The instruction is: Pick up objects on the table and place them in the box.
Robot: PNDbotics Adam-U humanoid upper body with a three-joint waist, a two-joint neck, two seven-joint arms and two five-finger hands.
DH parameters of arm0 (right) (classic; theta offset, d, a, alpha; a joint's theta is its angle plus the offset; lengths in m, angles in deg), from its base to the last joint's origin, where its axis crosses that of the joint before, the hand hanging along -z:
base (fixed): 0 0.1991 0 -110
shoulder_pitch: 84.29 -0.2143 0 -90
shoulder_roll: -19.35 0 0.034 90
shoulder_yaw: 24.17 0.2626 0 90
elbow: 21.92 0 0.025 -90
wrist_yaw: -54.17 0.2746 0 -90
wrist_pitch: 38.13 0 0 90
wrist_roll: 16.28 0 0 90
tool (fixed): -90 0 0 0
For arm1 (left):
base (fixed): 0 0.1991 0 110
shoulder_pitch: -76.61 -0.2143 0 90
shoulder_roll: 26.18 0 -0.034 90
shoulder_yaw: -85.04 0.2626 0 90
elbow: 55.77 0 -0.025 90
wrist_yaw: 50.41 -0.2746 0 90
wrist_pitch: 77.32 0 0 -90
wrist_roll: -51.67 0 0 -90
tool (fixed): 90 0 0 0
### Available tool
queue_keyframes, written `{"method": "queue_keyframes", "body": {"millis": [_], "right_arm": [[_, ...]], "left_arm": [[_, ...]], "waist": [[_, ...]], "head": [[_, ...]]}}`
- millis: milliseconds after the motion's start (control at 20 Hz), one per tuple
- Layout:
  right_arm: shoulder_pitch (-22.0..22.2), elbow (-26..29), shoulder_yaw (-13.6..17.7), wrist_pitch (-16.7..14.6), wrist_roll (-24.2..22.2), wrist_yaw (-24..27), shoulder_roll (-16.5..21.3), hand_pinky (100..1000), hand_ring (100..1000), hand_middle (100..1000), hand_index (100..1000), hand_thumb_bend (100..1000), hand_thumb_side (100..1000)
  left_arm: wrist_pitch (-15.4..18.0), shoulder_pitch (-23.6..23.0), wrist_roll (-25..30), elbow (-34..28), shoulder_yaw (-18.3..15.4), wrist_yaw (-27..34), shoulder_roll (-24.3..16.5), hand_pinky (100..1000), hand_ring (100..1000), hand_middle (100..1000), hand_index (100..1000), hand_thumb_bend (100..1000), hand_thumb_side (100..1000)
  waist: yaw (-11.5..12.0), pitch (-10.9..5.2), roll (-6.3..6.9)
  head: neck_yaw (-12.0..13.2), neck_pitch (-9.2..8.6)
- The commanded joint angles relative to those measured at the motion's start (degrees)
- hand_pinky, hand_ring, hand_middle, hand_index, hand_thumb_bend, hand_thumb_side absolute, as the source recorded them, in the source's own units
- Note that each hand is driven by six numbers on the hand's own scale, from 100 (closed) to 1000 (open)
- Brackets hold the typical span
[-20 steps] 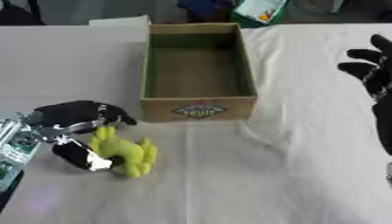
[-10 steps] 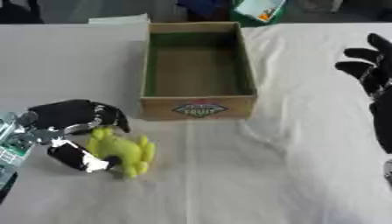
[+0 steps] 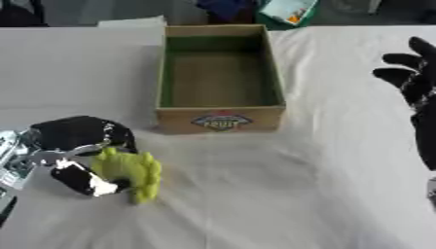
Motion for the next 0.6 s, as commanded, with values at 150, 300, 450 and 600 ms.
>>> {"method": "queue_keyframes", "body": {"millis": [150,300,450,600], "right_arm": [[-0.33,1.16,0.28,-0.12,0.16,0.39,0.53,891,761,777,969,100,1000],[-0.27,1.16,0.23,-0.02,0.16,0.36,0.51,891,762,777,970,100,1000],[-0.25,1.16,0.23,-0.01,0.18,0.32,0.53,891,762,777,970,100,1000],[-0.22,1.16,0.24,0.01,0.21,0.31,0.5,892,763,777,971,100,1000]], "left_arm": [[17.86,-0.5,18.54,3.36,-0.41,-2.46,-0.45,568,745,637,630,239,543],[17.09,-0.78,17.83,2.23,-0.54,-0.53,-0.34,523,697,579,552,100,462],[16.25,-0.99,18.33,1.22,-0.45,1.73,-0.56,523,697,579,552,100,462],[15.77,-1.15,18.4,0.51,-0.27,2.79,-0.62,489,662,551,560,100,297]], "waist": [[-0.06,-0.37,-0.15],[0.04,-0.31,-0.14],[0.09,-0.31,-0.13],[0.12,-0.33,-0.14]], "head": [[-0.21,-0.5],[-0.31,-0.45],[-0.36,-0.43],[-0.38,-0.46]]}}
